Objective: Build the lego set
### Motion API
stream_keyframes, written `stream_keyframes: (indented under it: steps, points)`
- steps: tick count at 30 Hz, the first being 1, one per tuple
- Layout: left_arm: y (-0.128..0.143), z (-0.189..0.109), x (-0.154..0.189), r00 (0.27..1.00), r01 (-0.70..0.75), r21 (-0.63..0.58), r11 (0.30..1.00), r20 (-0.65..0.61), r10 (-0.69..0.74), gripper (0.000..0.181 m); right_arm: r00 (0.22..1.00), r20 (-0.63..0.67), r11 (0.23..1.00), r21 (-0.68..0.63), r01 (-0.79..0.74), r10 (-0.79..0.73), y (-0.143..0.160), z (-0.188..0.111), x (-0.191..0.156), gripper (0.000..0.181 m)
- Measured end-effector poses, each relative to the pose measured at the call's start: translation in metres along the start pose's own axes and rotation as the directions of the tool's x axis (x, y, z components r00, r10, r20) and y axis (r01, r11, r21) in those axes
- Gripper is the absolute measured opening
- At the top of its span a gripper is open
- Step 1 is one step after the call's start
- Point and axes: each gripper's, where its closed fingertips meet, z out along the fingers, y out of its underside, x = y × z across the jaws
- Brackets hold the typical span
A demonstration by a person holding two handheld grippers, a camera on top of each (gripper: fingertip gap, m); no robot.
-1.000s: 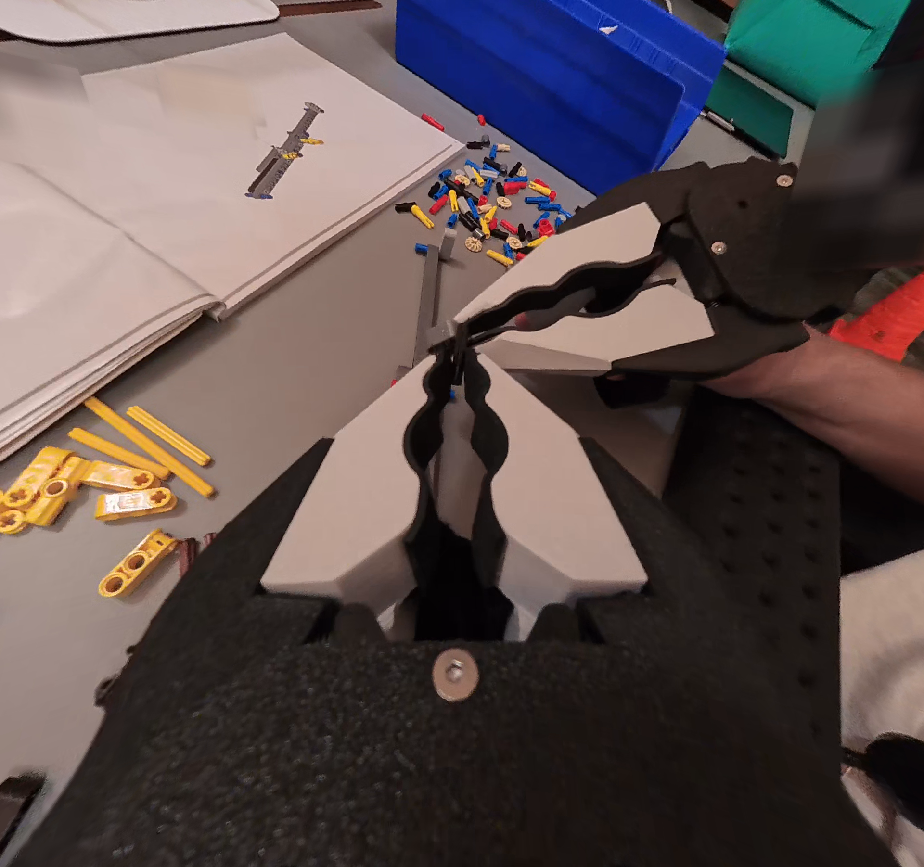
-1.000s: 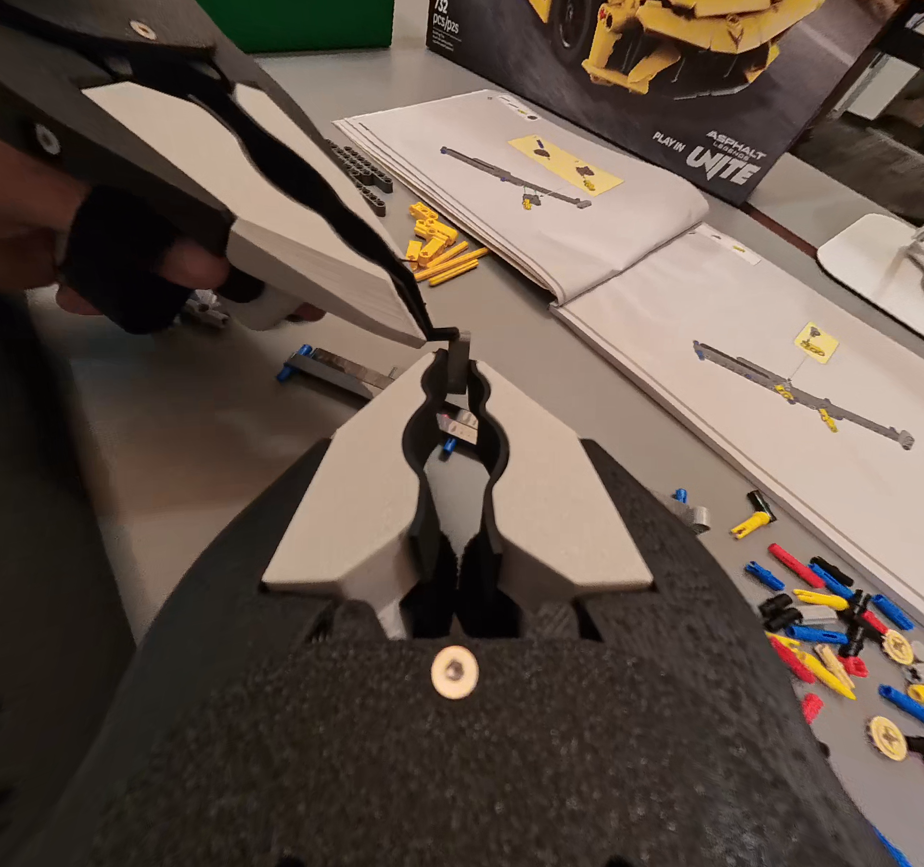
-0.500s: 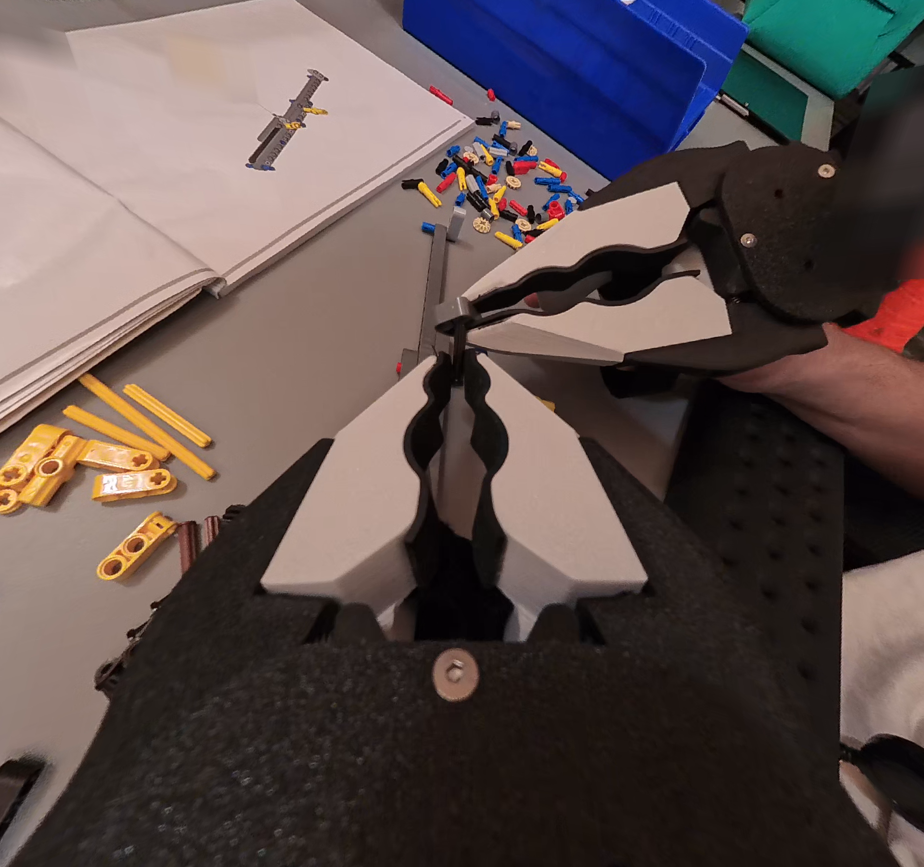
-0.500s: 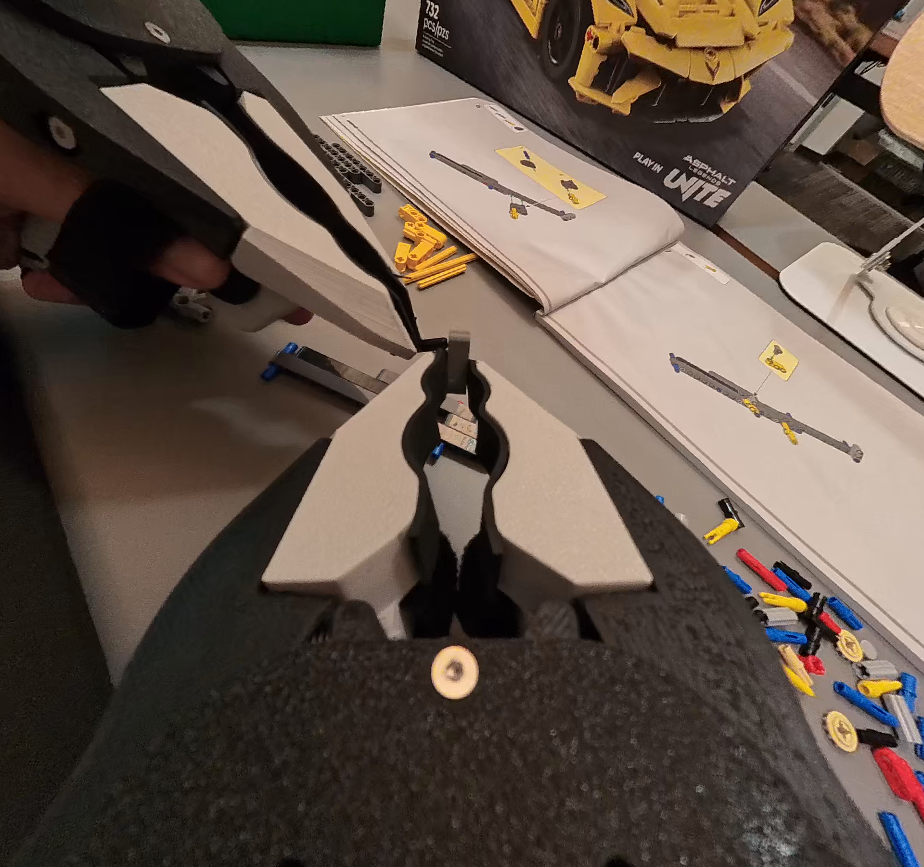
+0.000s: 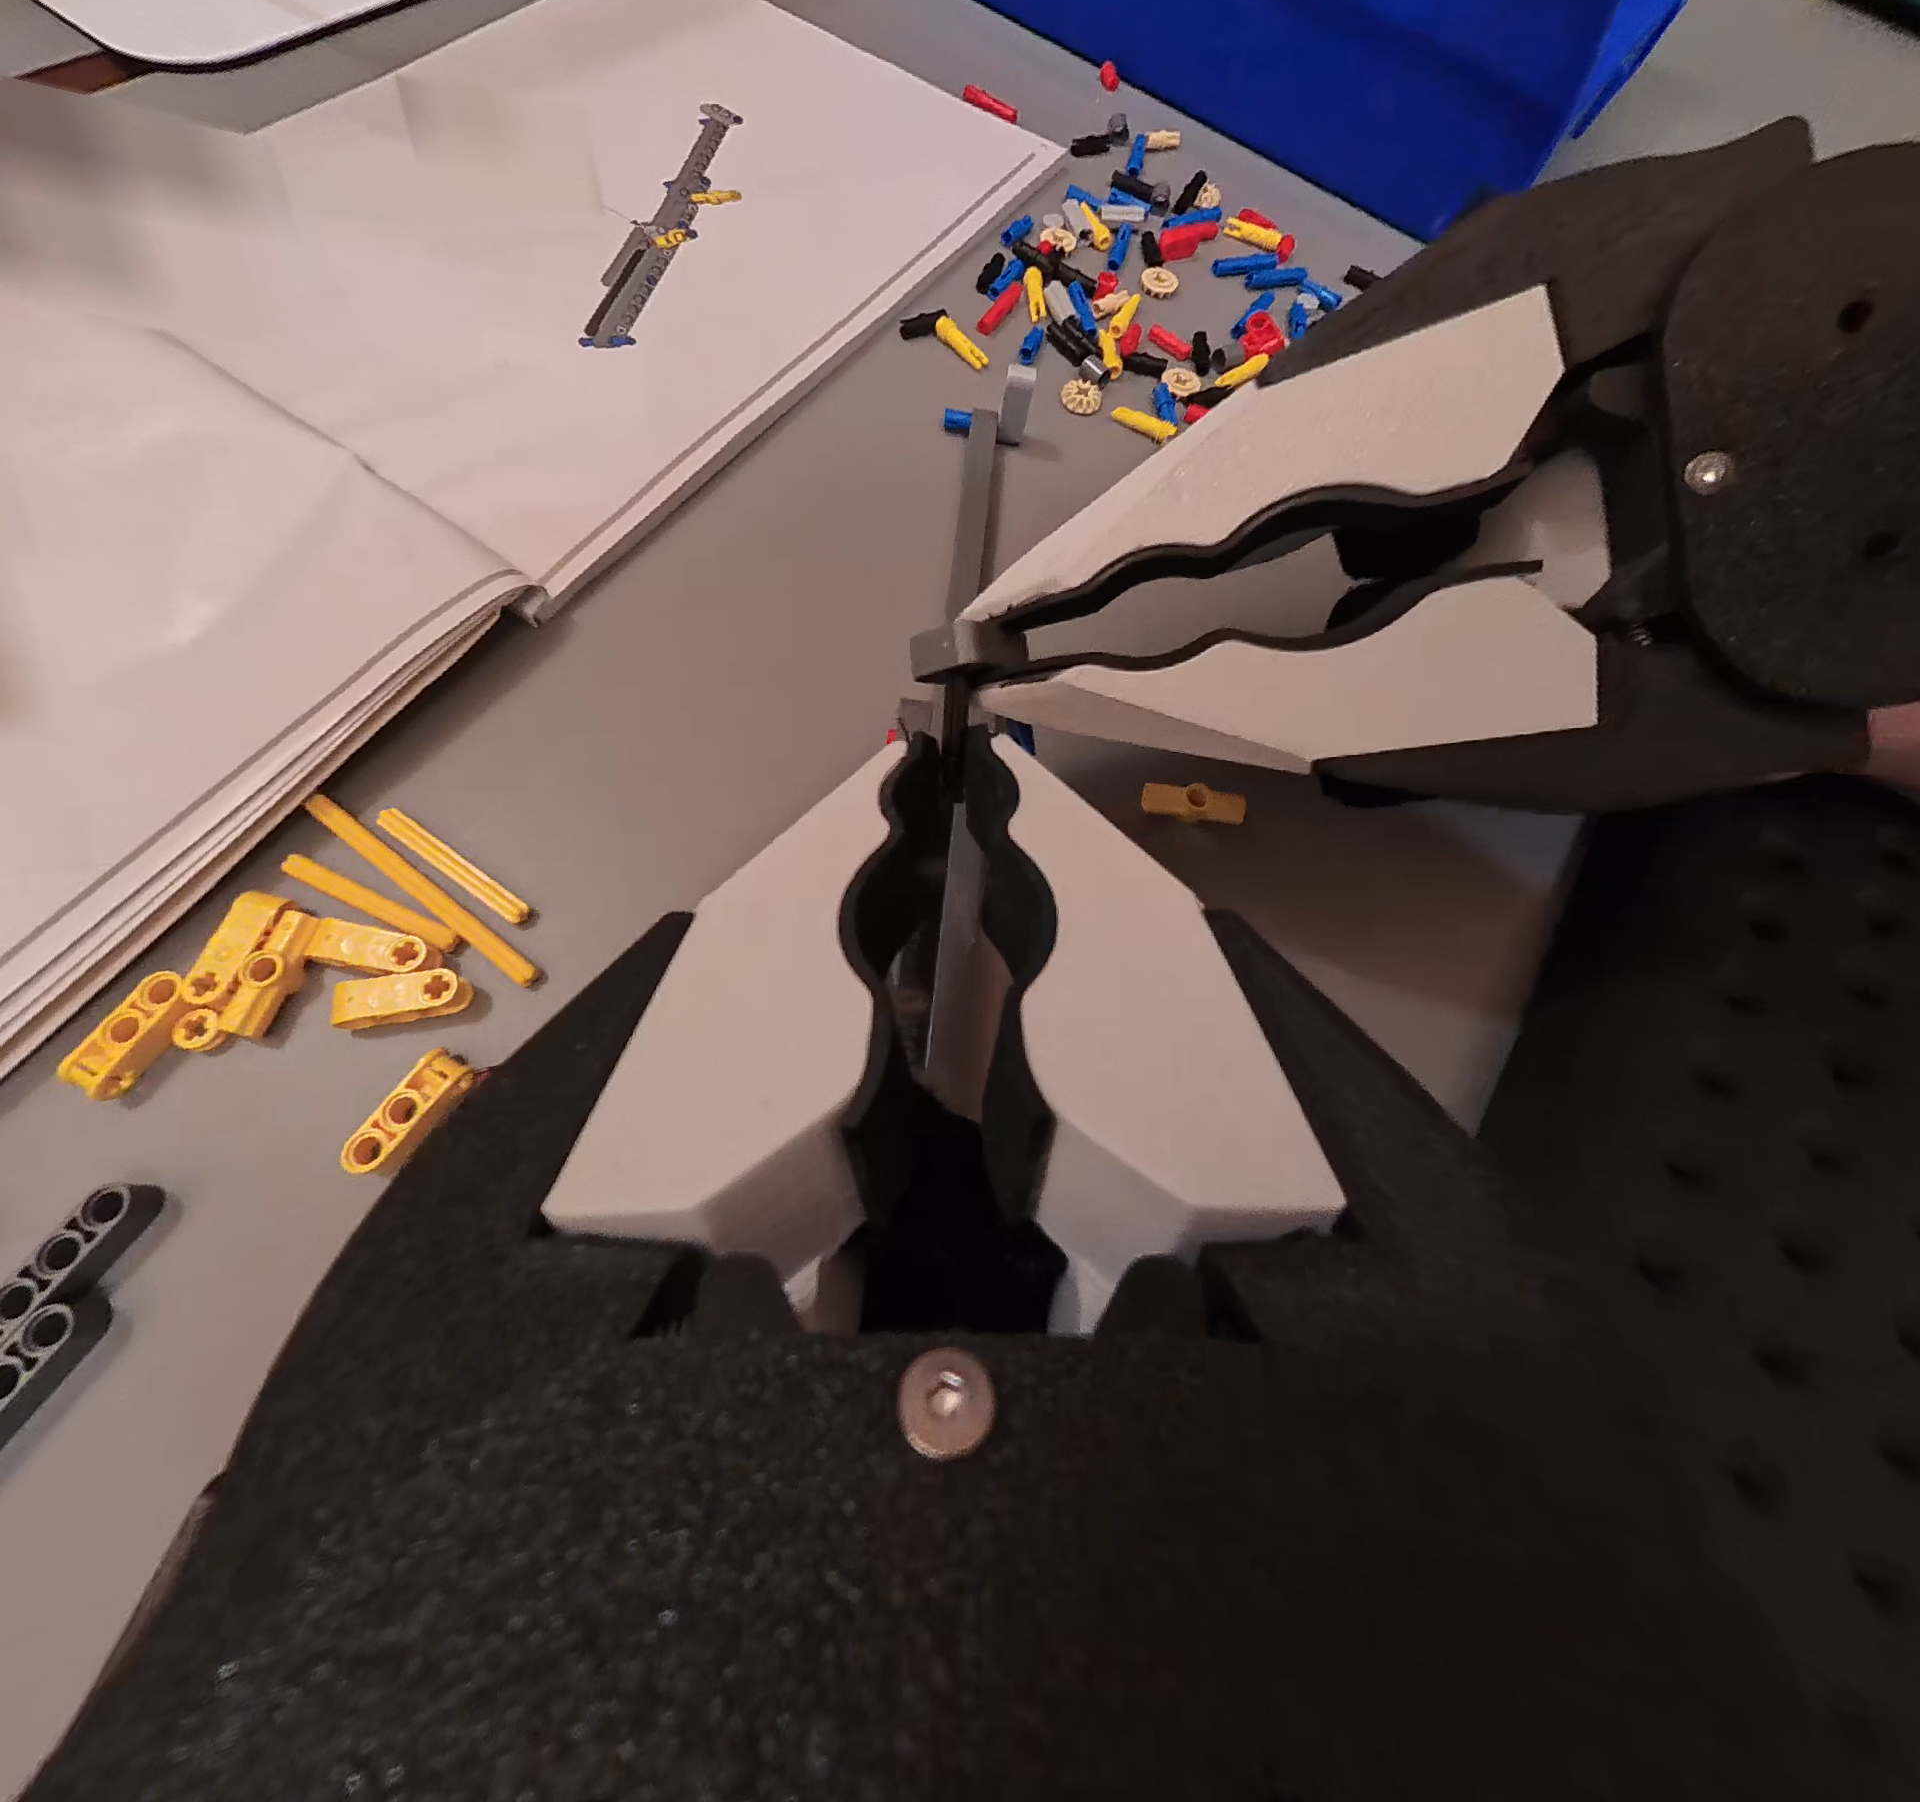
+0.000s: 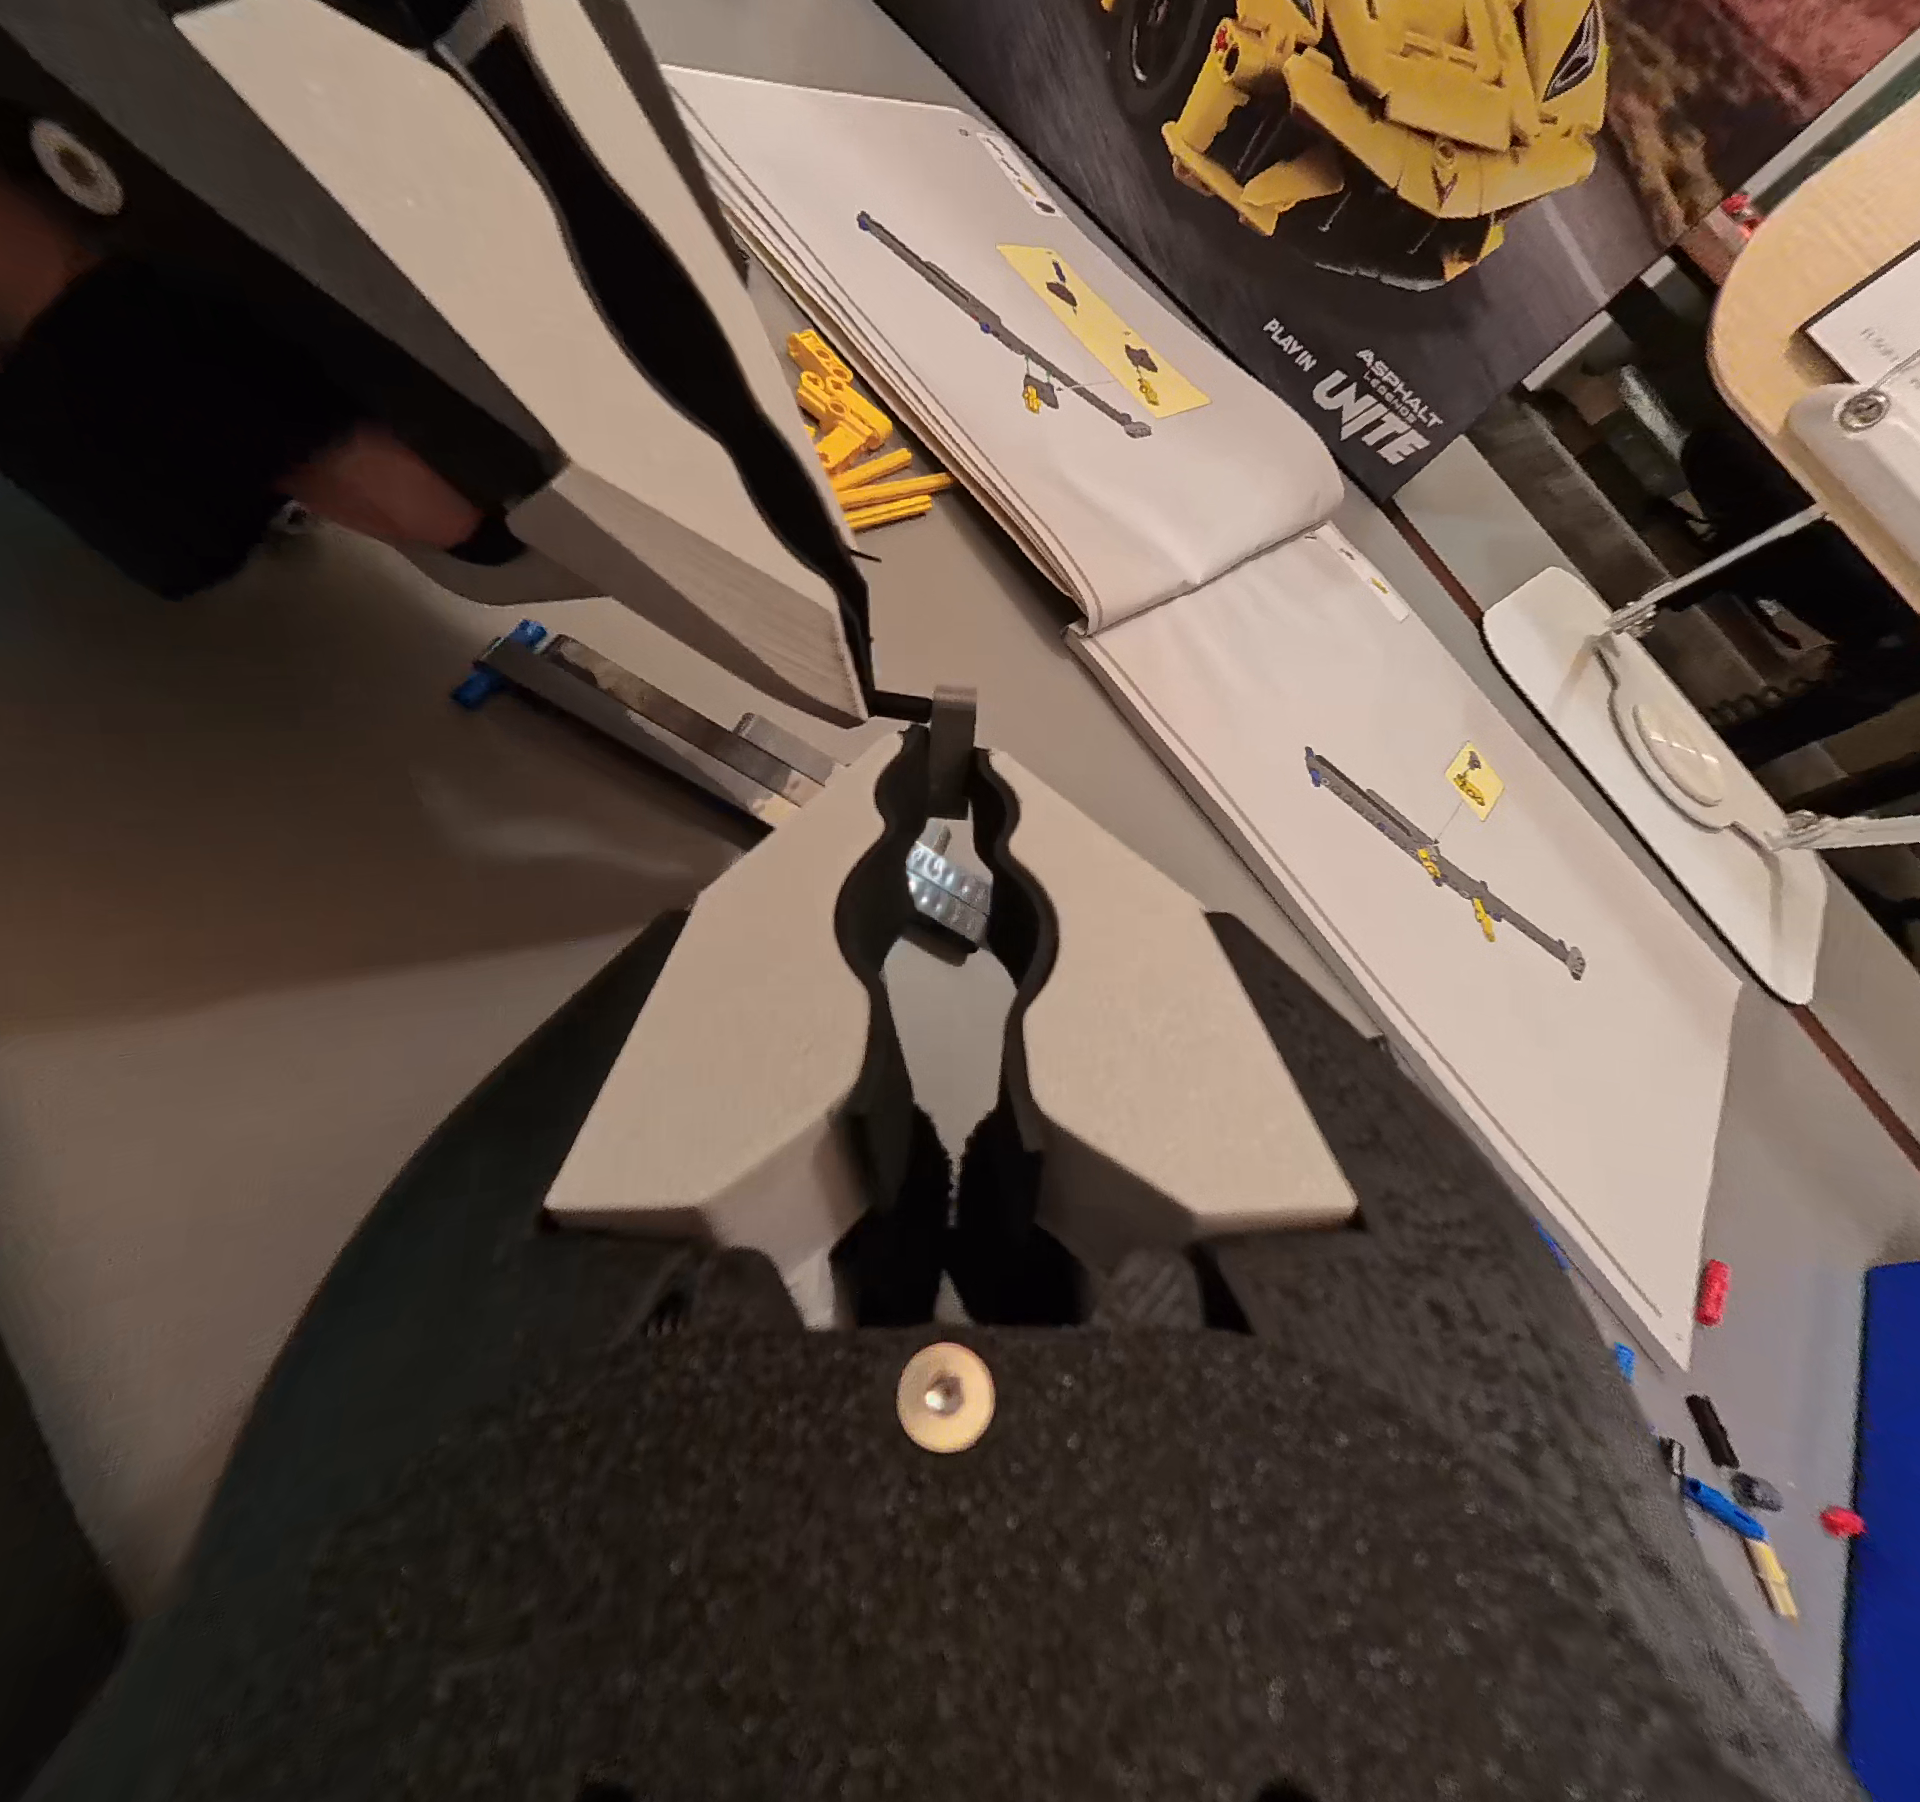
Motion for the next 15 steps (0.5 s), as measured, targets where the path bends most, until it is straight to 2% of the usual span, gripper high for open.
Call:
stream_keyframes:
  steps: [5, 15]
  points:
    - [0.0002, 0.0012, 0.0001, 1.000, -0.024, -0.009, 1.000, 0.018, 0.024, 0.003, 0.997, -0.052, 0.997, -0.045, 0.060, -0.062, 0.0026, 0.0007, 0.0017, 0.007]
    - [-0.0002, 0.0025, -0.0003, 1.000, -0.010, -0.012, 1.000, 0.012, 0.010, 0.003, 0.994, -0.079, 0.995, -0.071, 0.071, -0.077, 0.0033, 0.0010, 0.0022, 0.007]
